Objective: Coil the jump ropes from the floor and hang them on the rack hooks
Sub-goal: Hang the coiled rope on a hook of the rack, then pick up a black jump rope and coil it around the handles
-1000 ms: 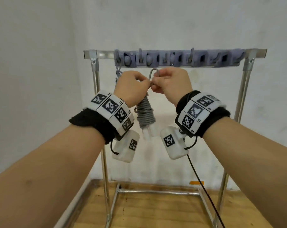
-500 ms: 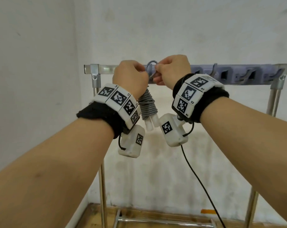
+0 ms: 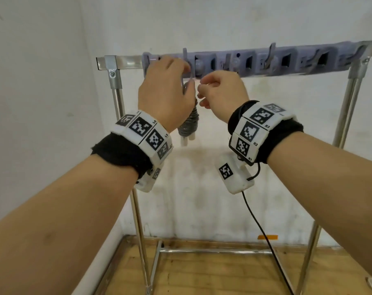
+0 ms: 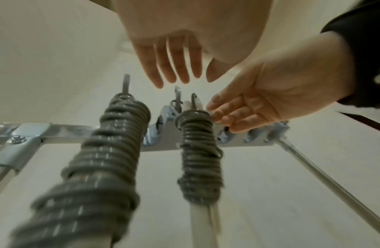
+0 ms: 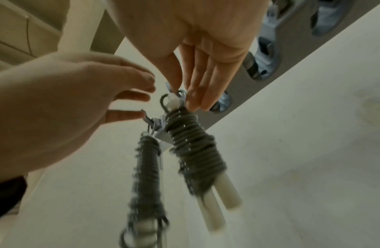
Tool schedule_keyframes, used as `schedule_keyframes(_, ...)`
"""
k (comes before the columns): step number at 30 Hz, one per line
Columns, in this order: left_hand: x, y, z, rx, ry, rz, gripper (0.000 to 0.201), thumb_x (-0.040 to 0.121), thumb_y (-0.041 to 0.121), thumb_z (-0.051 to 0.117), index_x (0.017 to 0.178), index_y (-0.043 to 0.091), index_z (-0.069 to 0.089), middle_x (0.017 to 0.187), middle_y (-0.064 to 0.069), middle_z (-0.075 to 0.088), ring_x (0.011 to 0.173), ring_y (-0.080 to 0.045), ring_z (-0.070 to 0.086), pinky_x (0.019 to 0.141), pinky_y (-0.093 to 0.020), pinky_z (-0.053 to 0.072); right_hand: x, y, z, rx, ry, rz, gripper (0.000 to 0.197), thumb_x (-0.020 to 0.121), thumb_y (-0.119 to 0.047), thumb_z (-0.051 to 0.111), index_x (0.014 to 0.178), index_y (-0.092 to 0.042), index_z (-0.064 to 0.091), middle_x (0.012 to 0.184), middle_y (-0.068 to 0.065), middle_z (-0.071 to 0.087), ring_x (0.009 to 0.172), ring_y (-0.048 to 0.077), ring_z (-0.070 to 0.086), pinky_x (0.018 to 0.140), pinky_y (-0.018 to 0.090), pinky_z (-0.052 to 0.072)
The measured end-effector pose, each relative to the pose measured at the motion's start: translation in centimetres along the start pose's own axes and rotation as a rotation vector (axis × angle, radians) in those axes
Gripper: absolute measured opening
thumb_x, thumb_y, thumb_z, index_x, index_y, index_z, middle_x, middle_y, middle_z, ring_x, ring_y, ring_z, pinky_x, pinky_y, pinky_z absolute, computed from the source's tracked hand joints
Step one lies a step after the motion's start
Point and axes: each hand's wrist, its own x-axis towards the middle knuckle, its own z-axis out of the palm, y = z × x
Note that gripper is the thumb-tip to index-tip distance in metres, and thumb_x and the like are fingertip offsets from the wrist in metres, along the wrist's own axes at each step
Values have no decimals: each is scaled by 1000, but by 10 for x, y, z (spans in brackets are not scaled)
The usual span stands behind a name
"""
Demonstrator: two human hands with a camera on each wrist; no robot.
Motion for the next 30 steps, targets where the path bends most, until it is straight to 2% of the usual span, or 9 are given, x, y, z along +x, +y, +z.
schedule_keyframes(2,-27,9,-2,-51,-65,118,25,88,24,52,107,11,62,109,-4,60,104,-22,52,82,-28,39,-26,14,-8,-66,-35,-7,8,85,-12,58,87,-13,66,83,8,69,76,23,66,79,40,55)
schedule_keyframes(5,-76,24,1,-144,-284,147,23,84,20,54,103,12,64,98,0,61,87,-18,55,79,-34,46,-74,46,-17,-142,-136,48,13,84,-12,57,76,-18,65,74,3,68,72,20,66,76,37,55)
schedule_keyframes(7,-113,32,5,-159,-465,118,21,84,20,55,102,16,65,93,4,63,81,-14,57,78,-37,49,-109,74,-19,-223,-234,103,13,86,-14,56,77,-19,65,76,-1,67,77,19,65,79,36,53)
schedule_keyframes(10,-173,40,15,-137,-755,84,22,84,23,55,105,20,64,93,9,63,85,-13,58,80,-37,50,-166,123,-24,-333,-352,174,15,89,-15,54,88,-13,68,86,1,67,83,19,63,82,33,49)
schedule_keyframes(14,-250,41,38,-119,-1032,60,23,84,29,56,106,24,63,91,13,59,88,-12,57,80,-35,49,-246,184,-26,-398,-453,311,16,91,-18,53,91,-16,69,91,-1,68,82,14,59,74,23,43)
schedule_keyframes(19,-352,50,80,-164,-1269,16,21,82,36,60,100,26,63,81,17,50,83,-11,54,74,-31,48,-346,259,-18,-468,-673,549,17,92,-25,53,98,-19,68,95,-1,67,86,15,57,70,23,38)
schedule_keyframes(23,-435,57,112,-205,-1464,-45,25,84,41,58,105,29,63,89,17,52,87,-9,54,71,-27,43,-398,313,-13,-541,-867,739,20,92,-28,53,97,-18,69,91,-1,64,84,15,55,69,24,38)
schedule_keyframes(26,-486,60,132,-223,-1593,-41,20,87,39,55,101,29,64,95,9,61,88,-16,58,70,-31,48,-423,346,-5,-608,-1036,807,21,92,-26,53,97,-14,69,93,5,66,83,17,56,69,27,43)
schedule_keyframes(30,-560,55,161,-245,-1763,-77,20,91,37,53,102,27,66,100,6,64,91,-18,60,68,-29,46,-454,398,18,-648,-1238,876,21,93,-27,52,102,-16,67,103,5,64,95,24,60,72,28,45)
